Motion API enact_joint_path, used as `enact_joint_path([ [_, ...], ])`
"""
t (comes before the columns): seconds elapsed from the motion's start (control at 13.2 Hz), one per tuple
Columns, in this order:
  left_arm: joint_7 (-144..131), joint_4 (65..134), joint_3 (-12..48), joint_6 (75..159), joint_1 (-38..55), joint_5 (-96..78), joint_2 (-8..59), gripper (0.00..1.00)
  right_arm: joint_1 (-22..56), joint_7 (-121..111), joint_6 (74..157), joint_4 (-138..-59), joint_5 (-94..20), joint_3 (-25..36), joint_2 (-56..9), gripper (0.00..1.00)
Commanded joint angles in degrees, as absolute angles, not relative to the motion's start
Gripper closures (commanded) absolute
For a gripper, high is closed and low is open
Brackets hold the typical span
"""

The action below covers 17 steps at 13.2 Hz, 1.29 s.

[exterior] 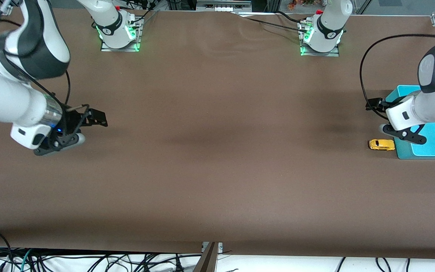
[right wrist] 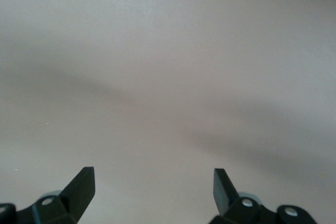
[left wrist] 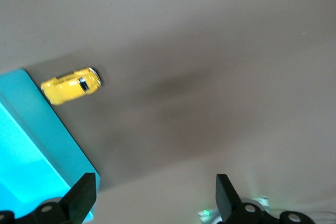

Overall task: Wind and store yellow beetle car
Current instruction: 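Lower the left gripper to the yellow car beside the tray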

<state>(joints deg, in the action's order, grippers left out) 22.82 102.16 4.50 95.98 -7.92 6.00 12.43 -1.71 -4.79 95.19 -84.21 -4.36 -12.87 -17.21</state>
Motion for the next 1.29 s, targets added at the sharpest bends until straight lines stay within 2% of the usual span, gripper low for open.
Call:
enact_joint_path([
  [0.0,31.52,108.01,5.01,105.52,-10.54,9.83,13.17,0.0,-1.93,-2.63,89.15,-84.2,-2.39,-12.39,-13.37,0.0],
  [0.15,41.34,108.02,5.01,111.59,-13.7,11.16,16.68,0.0,-2.02,-2.99,85.01,-84.02,0.08,-10.91,-12.66,0.0],
  [0.53,73.84,107.4,5.01,130.75,-19.68,11.34,26.44,0.0,-1.93,-2.81,83.14,-82.35,6.32,-10.37,-10.46,0.0],
  [0.76,85.05,108.19,5.01,131.75,-21.97,11.25,28.29,0.0,-1.93,-2.37,83.41,-83.14,8.97,-10.11,-8.53,0.0],
  [0.99,88.76,108.8,5.1,134.02,-24.08,11.25,30.23,0.0,-2.11,-2.9,83.76,-82.97,8.27,-6.42,-6.51,0.0],
  [1.21,88.86,113.45,5.1,140.51,-24.78,10.81,30.32,0.0,-2.11,-2.9,83.76,-82.88,8.26,-6.15,-5.8,0.0],
])
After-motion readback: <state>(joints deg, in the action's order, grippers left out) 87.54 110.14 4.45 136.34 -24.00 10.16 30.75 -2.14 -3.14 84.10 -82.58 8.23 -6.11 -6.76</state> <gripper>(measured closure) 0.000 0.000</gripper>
